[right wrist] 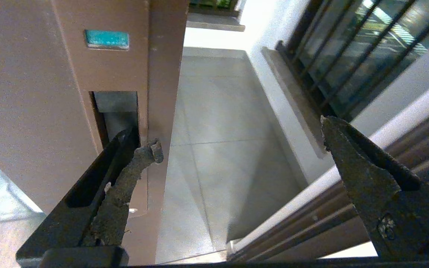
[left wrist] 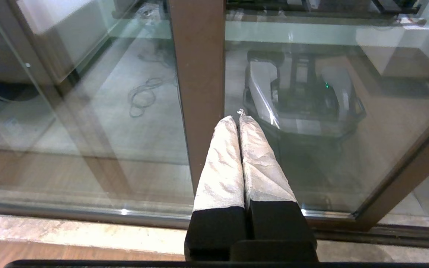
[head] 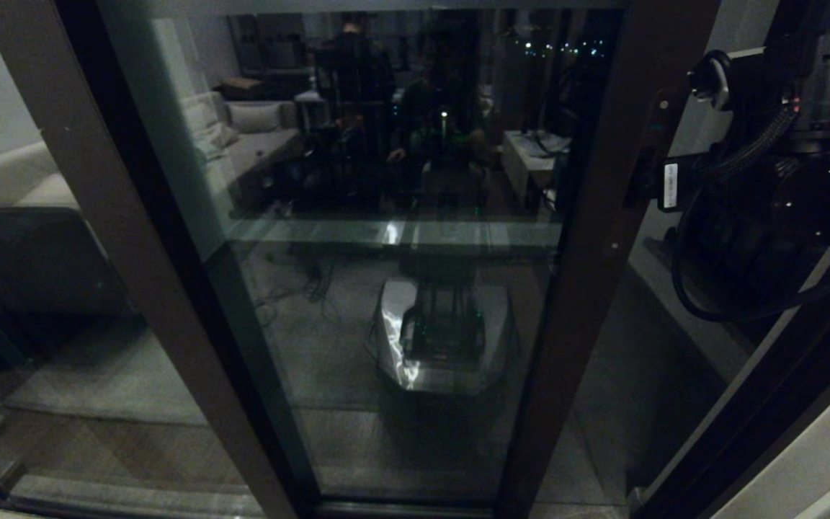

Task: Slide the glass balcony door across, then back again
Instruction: Close the slid door

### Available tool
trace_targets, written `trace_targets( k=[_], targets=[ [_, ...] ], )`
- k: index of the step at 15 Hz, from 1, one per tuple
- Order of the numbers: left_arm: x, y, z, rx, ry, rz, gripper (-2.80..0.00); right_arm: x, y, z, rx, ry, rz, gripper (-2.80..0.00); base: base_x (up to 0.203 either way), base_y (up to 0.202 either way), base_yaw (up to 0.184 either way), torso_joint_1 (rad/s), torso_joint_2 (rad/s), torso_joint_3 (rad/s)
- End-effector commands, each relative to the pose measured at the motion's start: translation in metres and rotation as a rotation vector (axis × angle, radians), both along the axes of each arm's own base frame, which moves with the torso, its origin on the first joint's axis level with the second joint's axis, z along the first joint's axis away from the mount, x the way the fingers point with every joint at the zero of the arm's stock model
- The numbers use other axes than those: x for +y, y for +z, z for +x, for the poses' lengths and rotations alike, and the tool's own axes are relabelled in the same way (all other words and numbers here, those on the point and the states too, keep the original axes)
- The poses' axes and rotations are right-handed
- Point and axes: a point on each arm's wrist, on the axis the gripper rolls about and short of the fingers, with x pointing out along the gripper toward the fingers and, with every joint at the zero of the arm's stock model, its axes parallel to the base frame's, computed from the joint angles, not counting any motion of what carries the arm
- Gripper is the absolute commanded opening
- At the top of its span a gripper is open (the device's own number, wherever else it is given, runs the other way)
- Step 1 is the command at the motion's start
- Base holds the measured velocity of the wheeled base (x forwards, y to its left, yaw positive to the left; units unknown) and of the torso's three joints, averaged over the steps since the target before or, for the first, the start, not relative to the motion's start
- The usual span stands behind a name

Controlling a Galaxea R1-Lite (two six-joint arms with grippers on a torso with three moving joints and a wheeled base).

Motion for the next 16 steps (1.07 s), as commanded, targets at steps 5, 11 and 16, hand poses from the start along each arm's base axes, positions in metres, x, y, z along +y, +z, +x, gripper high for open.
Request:
trace_targets(
  k=[5,11,16],
  targets=[
    [0.0,0.0,0.0,0.001,0.0,-0.001,-2.8,-0.007,0.001,-0.022,-0.003,0.001,0.002,0.0,0.0,0.0,0.0,0.0,0.0,0.0],
    [0.0,0.0,0.0,0.001,0.0,-0.001,-2.8,-0.014,0.001,-0.042,-0.017,-0.003,0.012,0.0,0.0,0.0,0.0,0.0,0.0,0.0],
    [0.0,0.0,0.0,0.001,0.0,0.0,-2.8,-0.015,0.006,-0.048,-0.035,-0.001,0.013,0.0,0.0,0.0,0.0,0.0,0.0,0.0]
  ],
)
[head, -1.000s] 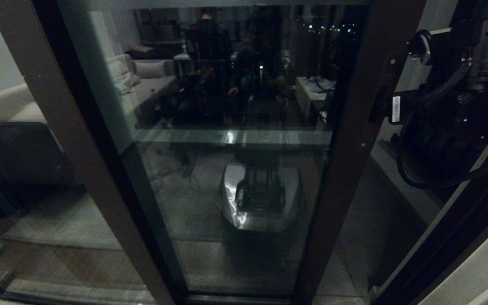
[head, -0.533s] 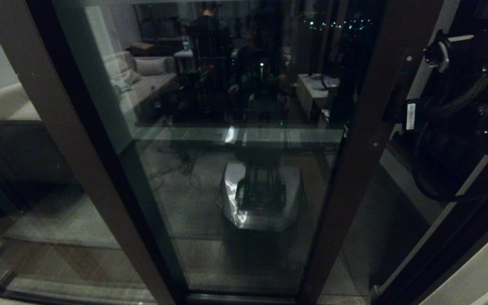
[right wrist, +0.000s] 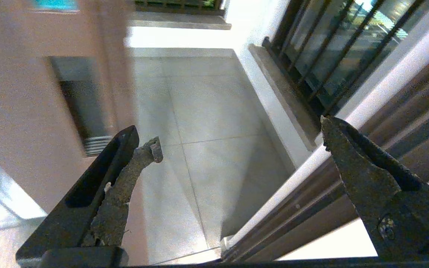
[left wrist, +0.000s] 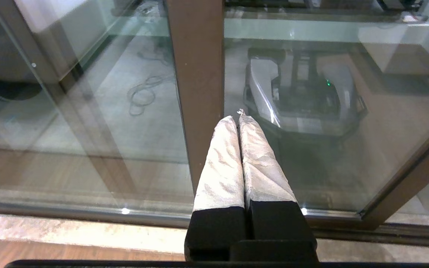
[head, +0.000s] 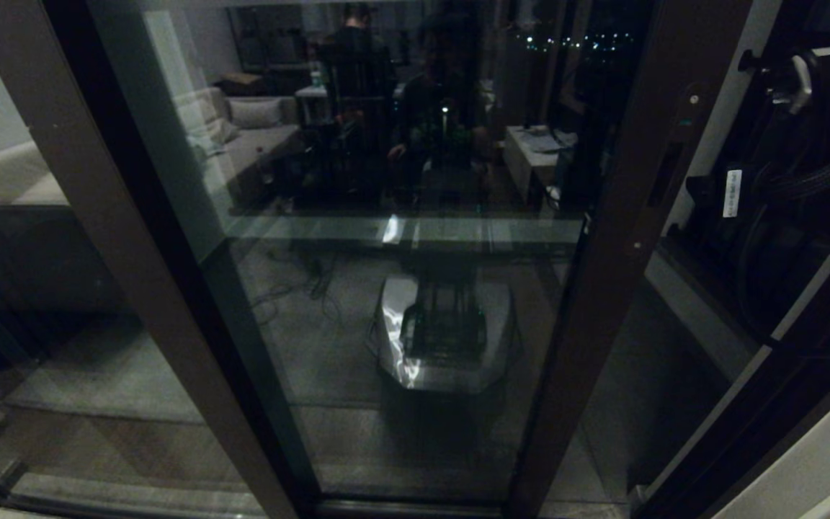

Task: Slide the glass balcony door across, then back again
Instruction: Close the slid door

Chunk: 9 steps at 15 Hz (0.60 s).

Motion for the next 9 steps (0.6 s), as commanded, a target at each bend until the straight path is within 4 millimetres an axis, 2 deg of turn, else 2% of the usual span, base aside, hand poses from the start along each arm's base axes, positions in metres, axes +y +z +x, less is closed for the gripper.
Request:
trace_targets(
  k=[1,3,5,7,9],
  targets=[
    [0.0,0.0,0.0,0.001,0.001,0.0,-2.8,0.001,0.003,-0.004,-0.012,0.006,0.001,0.0,0.0,0.0,0.0,0.0,0.0,0.0],
    [0.0,0.0,0.0,0.001,0.001,0.0,-2.8,0.008,0.003,-0.008,-0.012,0.036,0.003,0.0,0.0,0.0,0.0,0.0,0.0,0.0],
    [0.0,0.0,0.0,0.001,0.001,-0.001,-2.8,0.016,0.004,-0.022,-0.015,0.077,0.003,0.0,0.0,0.0,0.0,0.0,0.0,0.0],
    [0.0,0.0,0.0,0.001,0.001,-0.001,-2.8,0.024,0.015,-0.052,-0.065,0.14,0.02,0.0,0.0,0.0,0.0,0.0,0.0,0.0],
    [0.0,0.0,0.0,0.001,0.001,0.0,-2.8,0.015,0.032,-0.084,-0.136,0.163,0.049,0.0,0.0,0.0,0.0,0.0,0.0,0.0]
  ],
)
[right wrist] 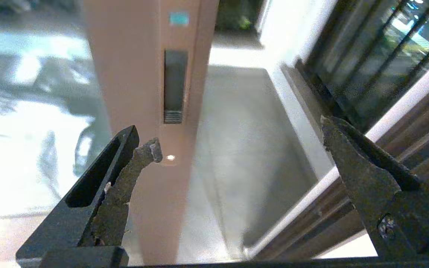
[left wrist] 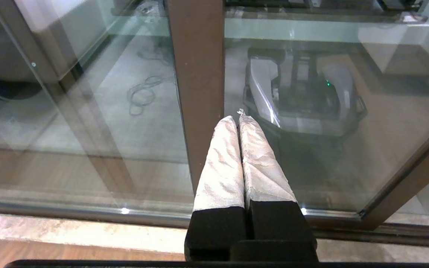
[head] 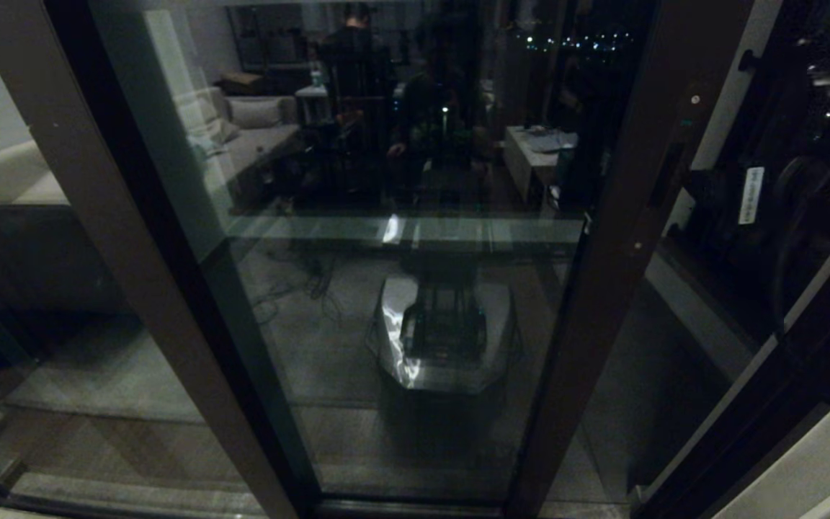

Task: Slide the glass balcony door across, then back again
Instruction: Close the slid door

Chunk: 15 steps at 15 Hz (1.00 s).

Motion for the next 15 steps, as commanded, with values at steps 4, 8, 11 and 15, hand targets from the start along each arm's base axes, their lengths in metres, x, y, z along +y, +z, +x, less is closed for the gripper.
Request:
trace_targets(
  k=[4,8,11,15],
  targets=[
    [0.0,0.0,0.0,0.001,0.001,-0.001,-2.8,-0.04,0.041,-0.085,-0.14,0.005,0.042,0.0,0.0,0.0,0.0,0.0,0.0,0.0],
    [0.0,0.0,0.0,0.001,0.001,0.001,-2.8,-0.06,0.049,-0.118,-0.172,-0.039,-0.014,0.0,0.0,0.0,0.0,0.0,0.0,0.0],
    [0.0,0.0,0.0,0.001,0.001,0.001,-2.8,-0.067,0.055,-0.122,-0.175,-0.094,-0.023,0.0,0.0,0.0,0.0,0.0,0.0,0.0],
    [0.0,-0.001,0.0,0.003,0.001,0.0,-2.8,-0.076,0.054,-0.121,-0.167,-0.166,-0.057,0.0,0.0,0.0,0.0,0.0,0.0,0.0]
  ],
)
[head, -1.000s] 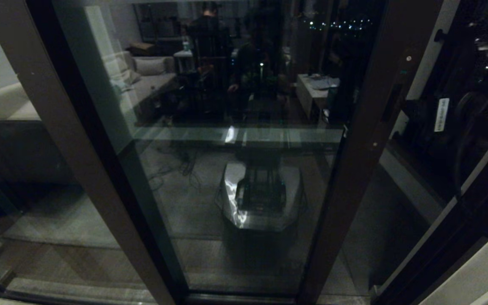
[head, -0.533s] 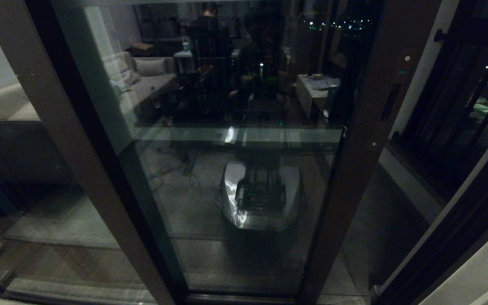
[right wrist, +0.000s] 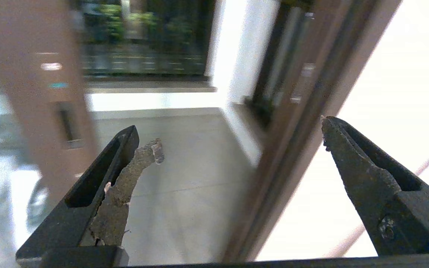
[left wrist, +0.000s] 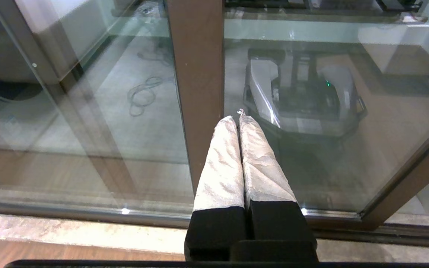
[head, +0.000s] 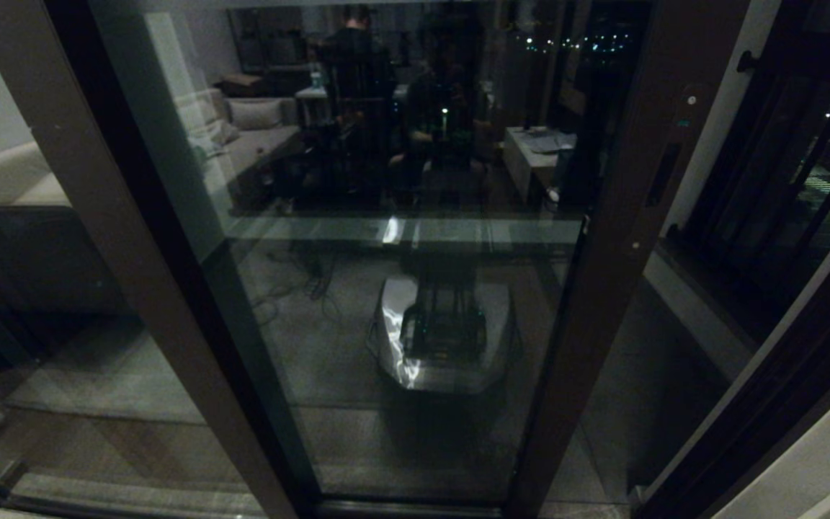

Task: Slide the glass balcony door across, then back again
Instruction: Close the slid door

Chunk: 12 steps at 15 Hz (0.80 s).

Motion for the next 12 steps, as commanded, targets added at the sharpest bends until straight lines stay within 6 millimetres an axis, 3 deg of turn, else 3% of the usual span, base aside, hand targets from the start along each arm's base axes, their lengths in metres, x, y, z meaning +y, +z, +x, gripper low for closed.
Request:
trace_targets(
  k=[1,3,4,8,10,12],
  targets=[
    [0.0,0.0,0.0,0.001,0.001,0.001,-2.8,-0.013,-0.002,0.003,0.002,-0.064,-0.024,0.0,0.0,0.0,0.0,0.0,0.0,0.0],
    [0.0,0.0,0.0,0.001,0.001,-0.001,-2.8,-0.034,-0.005,0.0,0.009,-0.077,-0.051,0.0,0.0,0.0,0.0,0.0,0.0,0.0],
    [0.0,0.0,0.0,0.001,0.001,0.001,-2.8,-0.039,-0.008,-0.004,0.017,0.011,-0.066,0.0,0.0,0.0,0.0,0.0,0.0,0.0],
    [0.0,0.0,0.0,0.001,0.001,0.0,-2.8,-0.034,-0.016,-0.012,0.041,0.363,-0.101,0.0,0.0,0.0,0.0,0.0,0.0,0.0],
    [0.0,0.0,0.0,0.001,0.001,0.001,-2.8,-0.044,-0.021,0.015,0.106,0.387,-0.074,0.0,0.0,0.0,0.0,0.0,0.0,0.0],
    [0.0,0.0,0.0,0.001,0.001,0.0,-2.8,-0.04,-0.025,0.039,0.148,0.438,-0.045,0.0,0.0,0.0,0.0,0.0,0.0,0.0]
  ],
)
